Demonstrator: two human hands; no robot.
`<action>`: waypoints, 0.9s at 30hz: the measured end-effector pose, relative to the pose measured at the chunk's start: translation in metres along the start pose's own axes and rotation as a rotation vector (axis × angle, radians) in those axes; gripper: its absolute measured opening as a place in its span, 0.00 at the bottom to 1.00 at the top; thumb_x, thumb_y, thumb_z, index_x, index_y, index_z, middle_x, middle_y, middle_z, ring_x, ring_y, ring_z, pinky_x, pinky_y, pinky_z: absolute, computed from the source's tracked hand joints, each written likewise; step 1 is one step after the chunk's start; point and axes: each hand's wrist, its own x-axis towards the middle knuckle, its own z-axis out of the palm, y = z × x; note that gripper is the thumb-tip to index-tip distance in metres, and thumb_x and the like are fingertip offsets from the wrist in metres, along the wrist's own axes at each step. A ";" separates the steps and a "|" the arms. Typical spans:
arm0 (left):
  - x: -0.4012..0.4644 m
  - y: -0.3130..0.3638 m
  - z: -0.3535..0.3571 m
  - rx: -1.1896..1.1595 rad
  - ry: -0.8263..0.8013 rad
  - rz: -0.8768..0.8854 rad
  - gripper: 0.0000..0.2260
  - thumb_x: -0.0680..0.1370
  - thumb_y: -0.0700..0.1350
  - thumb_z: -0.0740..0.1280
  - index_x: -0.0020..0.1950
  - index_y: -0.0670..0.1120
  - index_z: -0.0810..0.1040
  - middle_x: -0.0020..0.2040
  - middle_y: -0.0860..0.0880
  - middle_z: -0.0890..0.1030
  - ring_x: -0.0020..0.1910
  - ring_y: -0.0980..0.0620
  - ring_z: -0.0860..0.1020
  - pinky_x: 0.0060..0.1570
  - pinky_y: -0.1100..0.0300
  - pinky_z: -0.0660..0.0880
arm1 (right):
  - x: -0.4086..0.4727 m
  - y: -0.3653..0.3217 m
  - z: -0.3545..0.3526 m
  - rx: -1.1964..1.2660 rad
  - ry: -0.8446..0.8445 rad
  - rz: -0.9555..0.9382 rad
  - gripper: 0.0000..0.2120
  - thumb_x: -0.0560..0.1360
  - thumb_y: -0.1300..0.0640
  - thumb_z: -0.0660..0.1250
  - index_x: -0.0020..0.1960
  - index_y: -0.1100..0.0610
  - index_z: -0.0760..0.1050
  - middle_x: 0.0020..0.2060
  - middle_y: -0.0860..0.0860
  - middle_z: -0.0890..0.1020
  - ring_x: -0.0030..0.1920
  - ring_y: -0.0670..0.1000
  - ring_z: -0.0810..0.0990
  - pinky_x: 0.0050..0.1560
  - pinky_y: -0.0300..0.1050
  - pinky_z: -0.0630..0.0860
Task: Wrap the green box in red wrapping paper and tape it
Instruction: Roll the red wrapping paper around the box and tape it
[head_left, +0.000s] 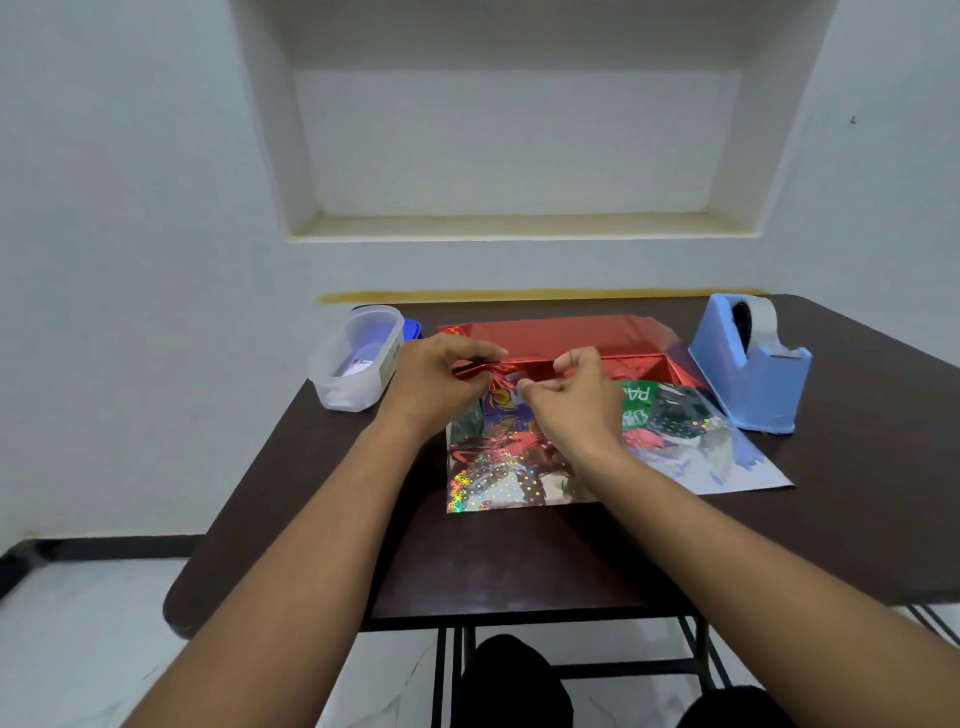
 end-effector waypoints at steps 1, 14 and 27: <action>0.000 0.000 0.001 -0.001 0.009 0.005 0.15 0.73 0.34 0.75 0.55 0.51 0.88 0.47 0.60 0.85 0.48 0.71 0.80 0.54 0.70 0.78 | 0.001 -0.001 0.003 -0.020 0.004 0.012 0.18 0.73 0.49 0.77 0.46 0.46 0.66 0.35 0.44 0.85 0.35 0.51 0.85 0.44 0.55 0.83; 0.001 -0.001 0.007 0.044 0.056 0.061 0.17 0.69 0.32 0.75 0.51 0.50 0.89 0.43 0.69 0.79 0.46 0.76 0.77 0.52 0.78 0.72 | 0.008 -0.005 0.013 -0.241 0.039 0.090 0.19 0.68 0.41 0.74 0.47 0.53 0.73 0.37 0.50 0.83 0.41 0.55 0.83 0.42 0.47 0.80; 0.001 -0.001 0.004 0.029 0.047 0.076 0.17 0.69 0.30 0.75 0.51 0.49 0.89 0.43 0.69 0.79 0.44 0.73 0.79 0.49 0.75 0.75 | 0.014 -0.014 -0.005 -0.544 0.094 -0.281 0.23 0.72 0.34 0.74 0.41 0.53 0.70 0.32 0.47 0.76 0.37 0.55 0.76 0.35 0.45 0.64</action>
